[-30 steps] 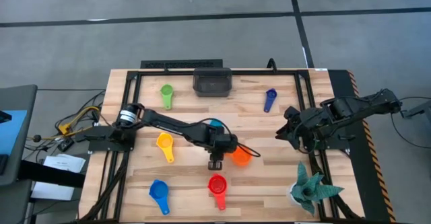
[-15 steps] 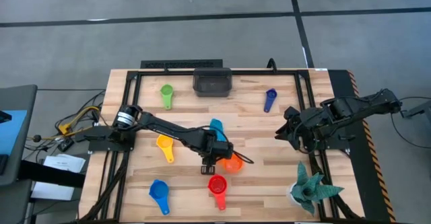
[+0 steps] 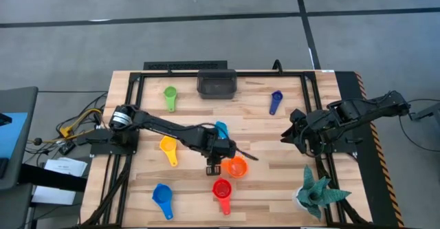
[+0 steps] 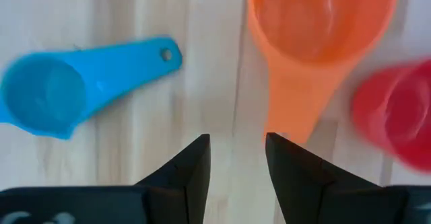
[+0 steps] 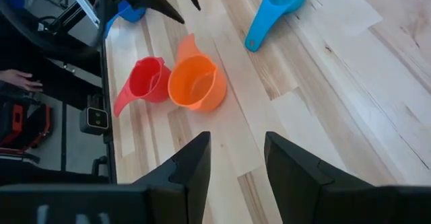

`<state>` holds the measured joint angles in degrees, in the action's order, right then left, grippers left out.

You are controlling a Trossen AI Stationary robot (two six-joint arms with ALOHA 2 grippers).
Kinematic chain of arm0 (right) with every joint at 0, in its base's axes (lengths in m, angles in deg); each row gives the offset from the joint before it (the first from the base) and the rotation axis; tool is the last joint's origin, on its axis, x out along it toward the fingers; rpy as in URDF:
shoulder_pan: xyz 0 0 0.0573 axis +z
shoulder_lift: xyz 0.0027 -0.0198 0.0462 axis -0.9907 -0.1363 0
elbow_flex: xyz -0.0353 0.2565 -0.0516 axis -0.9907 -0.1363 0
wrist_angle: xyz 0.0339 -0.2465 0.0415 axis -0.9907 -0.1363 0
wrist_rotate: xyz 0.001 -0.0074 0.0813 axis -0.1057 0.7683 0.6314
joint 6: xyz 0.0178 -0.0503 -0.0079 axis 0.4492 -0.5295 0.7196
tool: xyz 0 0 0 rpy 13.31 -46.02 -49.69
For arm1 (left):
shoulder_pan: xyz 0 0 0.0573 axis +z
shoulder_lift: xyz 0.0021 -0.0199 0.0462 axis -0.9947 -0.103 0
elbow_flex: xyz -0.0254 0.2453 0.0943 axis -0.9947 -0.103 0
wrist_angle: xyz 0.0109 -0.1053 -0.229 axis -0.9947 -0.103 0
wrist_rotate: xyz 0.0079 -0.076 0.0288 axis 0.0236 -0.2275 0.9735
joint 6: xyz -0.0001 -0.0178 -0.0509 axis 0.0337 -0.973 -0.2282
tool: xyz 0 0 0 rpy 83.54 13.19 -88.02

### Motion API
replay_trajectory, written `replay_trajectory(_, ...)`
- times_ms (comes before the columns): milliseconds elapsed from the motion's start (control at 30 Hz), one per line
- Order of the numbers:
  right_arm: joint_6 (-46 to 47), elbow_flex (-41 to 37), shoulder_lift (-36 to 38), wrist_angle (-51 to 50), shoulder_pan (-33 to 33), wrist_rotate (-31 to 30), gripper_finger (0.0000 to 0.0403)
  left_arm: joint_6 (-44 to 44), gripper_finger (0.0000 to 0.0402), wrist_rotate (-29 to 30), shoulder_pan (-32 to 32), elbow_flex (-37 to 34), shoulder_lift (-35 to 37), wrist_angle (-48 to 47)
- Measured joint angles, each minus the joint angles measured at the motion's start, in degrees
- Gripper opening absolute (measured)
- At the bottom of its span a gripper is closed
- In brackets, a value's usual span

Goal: Nest measuring cups in basket
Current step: Move the orange measuring cup to the center of the table

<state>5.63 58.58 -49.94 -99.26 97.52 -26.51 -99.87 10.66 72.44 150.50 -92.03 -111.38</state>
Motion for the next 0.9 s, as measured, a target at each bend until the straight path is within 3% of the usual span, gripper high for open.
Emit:
replay_trajectory(200,3.5,0.0,0.0,-0.1,0.0,-2.3,0.0164,-2.1,0.0132,0.0,1.3,0.0,-1.0,14.9)
replay_trajectory(367,5.9,0.0,0.0,-0.2,0.0,-2.9,0.0163,-4.8,0.0142,1.5,1.5,0.2,-2.6,20.0)
replay_trajectory(700,6.5,0.0,0.0,-0.4,0.0,-3.0,0.0163,-7.9,0.0177,0.8,1.5,0.0,-6.3,18.9)
replay_trajectory(900,6.2,0.0,0.0,-0.5,-0.1,-3.0,0.0163,-7.4,0.0173,-1.6,1.6,0.0,-6.3,18.3)
